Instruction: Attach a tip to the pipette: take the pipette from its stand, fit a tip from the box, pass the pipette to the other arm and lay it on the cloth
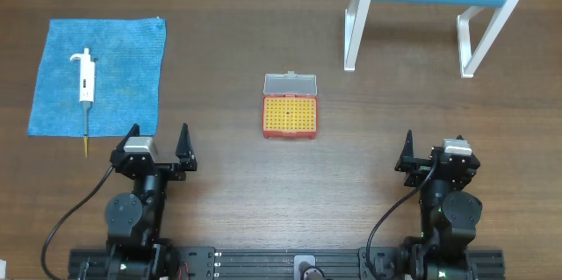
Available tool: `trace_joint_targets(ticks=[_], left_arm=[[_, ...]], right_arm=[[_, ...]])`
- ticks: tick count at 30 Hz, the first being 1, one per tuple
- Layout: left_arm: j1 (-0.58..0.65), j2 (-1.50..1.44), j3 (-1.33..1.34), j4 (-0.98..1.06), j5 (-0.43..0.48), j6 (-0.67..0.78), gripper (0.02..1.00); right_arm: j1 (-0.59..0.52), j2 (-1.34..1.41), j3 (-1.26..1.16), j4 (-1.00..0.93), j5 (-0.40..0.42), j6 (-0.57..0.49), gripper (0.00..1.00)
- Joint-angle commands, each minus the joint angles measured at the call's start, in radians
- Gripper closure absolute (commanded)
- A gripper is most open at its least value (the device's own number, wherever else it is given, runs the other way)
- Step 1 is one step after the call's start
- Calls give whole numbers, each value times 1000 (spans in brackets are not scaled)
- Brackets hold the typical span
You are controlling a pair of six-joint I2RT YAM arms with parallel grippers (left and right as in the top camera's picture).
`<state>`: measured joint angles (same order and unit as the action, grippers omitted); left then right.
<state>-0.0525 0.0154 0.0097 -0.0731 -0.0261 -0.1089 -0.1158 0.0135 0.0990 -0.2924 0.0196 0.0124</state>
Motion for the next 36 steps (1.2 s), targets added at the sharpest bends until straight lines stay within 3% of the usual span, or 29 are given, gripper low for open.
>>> trace_joint_targets(ticks=[1, 13, 36], left_arm=[[14, -13, -4, 1, -22, 13, 58], [113, -13, -4, 1, -22, 13, 58], [111, -12, -4, -1, -22, 13, 58]], right_arm=[[1, -12, -103, 227, -13, -10, 71], [2, -2, -95, 224, -9, -10, 71], [2, -2, -95, 224, -8, -10, 69]])
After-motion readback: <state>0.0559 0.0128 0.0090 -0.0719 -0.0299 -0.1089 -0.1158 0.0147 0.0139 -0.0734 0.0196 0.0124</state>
